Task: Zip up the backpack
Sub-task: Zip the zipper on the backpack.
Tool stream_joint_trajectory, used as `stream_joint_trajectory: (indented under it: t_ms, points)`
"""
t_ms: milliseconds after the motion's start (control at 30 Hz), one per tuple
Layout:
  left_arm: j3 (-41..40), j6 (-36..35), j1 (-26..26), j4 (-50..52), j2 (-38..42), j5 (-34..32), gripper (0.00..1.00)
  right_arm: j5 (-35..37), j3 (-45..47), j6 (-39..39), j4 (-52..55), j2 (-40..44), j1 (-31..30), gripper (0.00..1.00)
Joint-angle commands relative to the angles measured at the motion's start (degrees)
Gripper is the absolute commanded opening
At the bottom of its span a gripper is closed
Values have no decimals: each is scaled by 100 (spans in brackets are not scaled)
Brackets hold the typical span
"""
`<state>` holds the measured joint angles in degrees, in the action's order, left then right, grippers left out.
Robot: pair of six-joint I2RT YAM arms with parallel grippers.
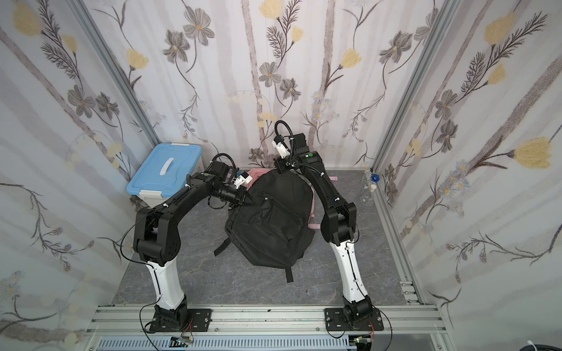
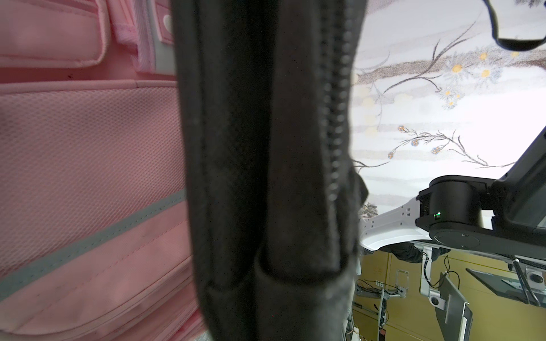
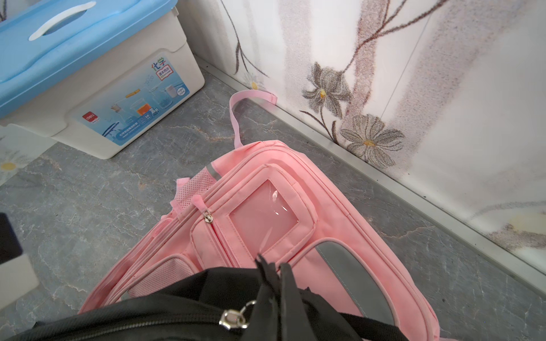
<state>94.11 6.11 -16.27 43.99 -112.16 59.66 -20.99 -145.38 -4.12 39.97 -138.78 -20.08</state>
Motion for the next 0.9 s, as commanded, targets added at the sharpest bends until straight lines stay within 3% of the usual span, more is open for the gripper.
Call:
stream_joint_trajectory:
  t_ms: [0,633,867]
  points:
    - [-106,81,50,98,106,53,0,227,-43,172,-367,-57,106,0]
    - [-366,241,247,-143,232,-155,0,619,257,411,-24,-37,388,0]
    - [-399,305,317,-214,265,-235,0,757,908,533,-163,319,546,0]
